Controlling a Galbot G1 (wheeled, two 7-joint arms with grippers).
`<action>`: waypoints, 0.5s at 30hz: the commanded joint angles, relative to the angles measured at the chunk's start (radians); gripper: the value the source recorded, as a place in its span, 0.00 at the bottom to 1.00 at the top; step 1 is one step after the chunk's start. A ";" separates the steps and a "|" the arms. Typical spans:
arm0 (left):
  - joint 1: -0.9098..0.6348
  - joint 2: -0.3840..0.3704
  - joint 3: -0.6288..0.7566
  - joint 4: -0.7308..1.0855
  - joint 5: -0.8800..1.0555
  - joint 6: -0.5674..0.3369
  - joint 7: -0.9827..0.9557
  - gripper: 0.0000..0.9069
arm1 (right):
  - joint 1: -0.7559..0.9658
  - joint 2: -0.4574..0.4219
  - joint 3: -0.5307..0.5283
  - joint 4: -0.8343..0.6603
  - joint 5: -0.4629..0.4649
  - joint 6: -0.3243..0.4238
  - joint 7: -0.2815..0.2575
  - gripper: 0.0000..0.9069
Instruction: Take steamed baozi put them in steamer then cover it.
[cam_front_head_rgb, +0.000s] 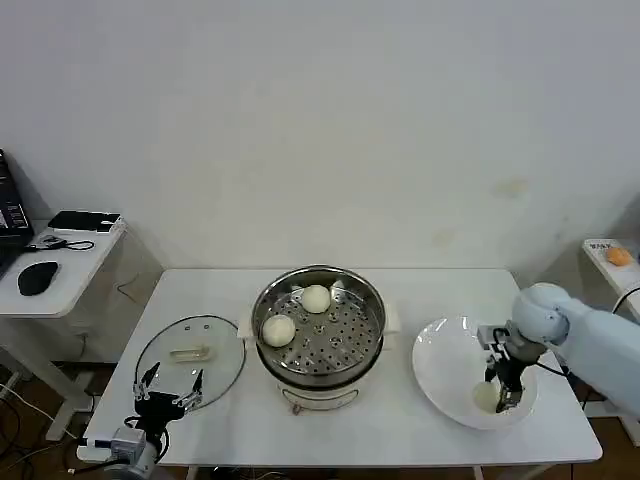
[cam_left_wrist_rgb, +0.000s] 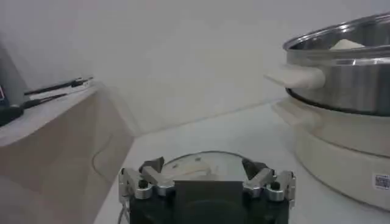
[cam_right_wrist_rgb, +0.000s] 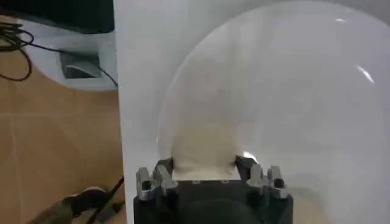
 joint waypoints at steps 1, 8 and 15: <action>-0.018 0.000 0.003 0.001 -0.007 0.001 0.001 1.00 | 0.177 -0.014 0.016 0.068 0.090 -0.009 -0.009 0.77; -0.017 0.001 -0.001 0.007 -0.009 0.000 -0.002 1.00 | 0.450 0.155 0.014 -0.061 0.181 0.021 -0.007 0.77; 0.003 -0.010 -0.007 -0.008 -0.009 -0.001 -0.006 1.00 | 0.597 0.383 -0.001 -0.188 0.249 0.077 -0.008 0.77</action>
